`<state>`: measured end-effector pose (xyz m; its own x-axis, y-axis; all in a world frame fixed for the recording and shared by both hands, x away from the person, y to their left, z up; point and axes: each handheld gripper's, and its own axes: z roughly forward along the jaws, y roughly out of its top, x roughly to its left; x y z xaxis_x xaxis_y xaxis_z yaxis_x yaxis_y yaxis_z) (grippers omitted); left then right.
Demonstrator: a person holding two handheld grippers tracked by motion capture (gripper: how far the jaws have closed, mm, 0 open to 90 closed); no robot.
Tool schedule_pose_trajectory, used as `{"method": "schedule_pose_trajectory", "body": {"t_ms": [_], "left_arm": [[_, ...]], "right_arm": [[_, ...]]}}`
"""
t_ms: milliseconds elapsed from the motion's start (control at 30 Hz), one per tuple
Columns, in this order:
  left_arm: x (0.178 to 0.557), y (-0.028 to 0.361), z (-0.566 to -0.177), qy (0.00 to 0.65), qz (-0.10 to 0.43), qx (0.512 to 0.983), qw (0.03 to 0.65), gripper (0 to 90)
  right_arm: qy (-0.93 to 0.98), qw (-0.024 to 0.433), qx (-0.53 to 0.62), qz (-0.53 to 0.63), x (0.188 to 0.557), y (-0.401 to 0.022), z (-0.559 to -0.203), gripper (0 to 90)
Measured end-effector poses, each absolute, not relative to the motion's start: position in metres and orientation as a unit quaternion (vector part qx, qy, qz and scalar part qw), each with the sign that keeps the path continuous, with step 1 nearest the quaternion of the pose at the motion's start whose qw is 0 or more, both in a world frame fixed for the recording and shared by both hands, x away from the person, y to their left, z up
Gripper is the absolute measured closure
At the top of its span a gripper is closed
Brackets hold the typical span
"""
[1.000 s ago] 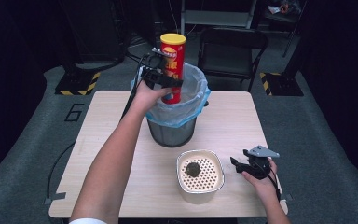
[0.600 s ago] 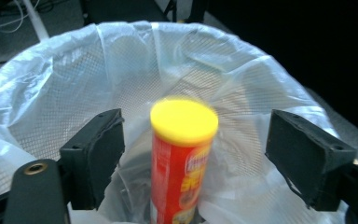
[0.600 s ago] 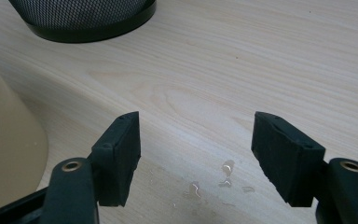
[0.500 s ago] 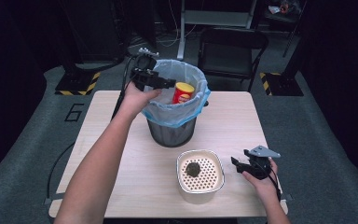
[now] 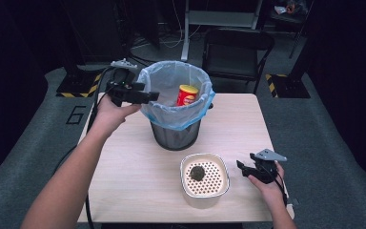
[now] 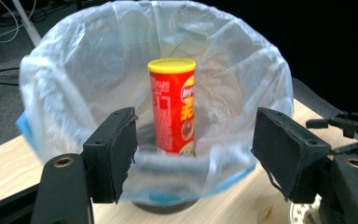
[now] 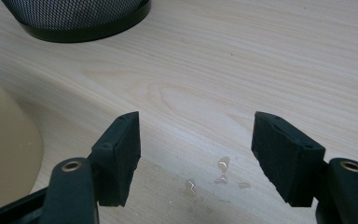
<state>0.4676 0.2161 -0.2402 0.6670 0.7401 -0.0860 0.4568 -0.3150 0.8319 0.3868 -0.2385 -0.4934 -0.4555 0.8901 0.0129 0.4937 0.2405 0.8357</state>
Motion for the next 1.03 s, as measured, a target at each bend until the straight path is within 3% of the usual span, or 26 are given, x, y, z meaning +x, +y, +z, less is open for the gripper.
{"method": "schedule_pose_trajectory", "body": {"t_ms": [533,900,1033], "left_arm": [[0.430,0.278,-0.305,0.402,0.152,0.788,0.441,34.5],[0.408,0.300,-0.377,0.415,0.156,0.787,0.429,35.6],[0.400,0.312,-0.406,0.432,0.156,0.777,0.430,32.1]], "right_arm": [[0.749,0.242,0.467,0.404,0.387,-0.239,-0.496,32.4],[0.754,0.240,0.466,0.396,0.388,-0.238,-0.499,32.3],[0.758,0.240,0.465,0.390,0.389,-0.240,-0.502,28.8]]}}
